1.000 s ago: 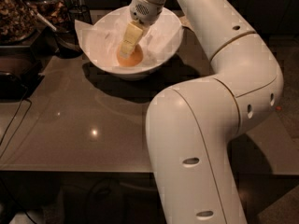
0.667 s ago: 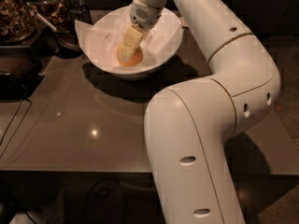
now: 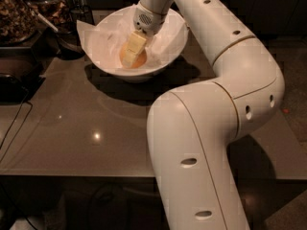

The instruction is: Pick orange from white bowl

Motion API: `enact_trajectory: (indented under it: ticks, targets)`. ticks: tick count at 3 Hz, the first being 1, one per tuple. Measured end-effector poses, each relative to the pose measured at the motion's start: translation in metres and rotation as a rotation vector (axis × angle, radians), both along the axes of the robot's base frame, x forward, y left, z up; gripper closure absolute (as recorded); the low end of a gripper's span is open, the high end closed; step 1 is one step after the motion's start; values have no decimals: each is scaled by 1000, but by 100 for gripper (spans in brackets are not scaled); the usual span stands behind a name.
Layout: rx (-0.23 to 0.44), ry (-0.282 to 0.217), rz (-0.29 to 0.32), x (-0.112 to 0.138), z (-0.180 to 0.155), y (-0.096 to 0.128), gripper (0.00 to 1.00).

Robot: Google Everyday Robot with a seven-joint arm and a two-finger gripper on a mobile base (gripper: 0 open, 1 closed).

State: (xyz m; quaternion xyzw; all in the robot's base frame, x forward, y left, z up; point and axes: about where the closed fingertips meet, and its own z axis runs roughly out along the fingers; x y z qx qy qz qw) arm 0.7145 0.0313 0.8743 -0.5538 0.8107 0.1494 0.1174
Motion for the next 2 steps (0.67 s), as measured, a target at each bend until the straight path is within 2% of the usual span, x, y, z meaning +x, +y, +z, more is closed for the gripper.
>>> enact_trajectory:
  ticks: [2]
  targets:
    - [0, 15, -3, 0, -5, -1, 17]
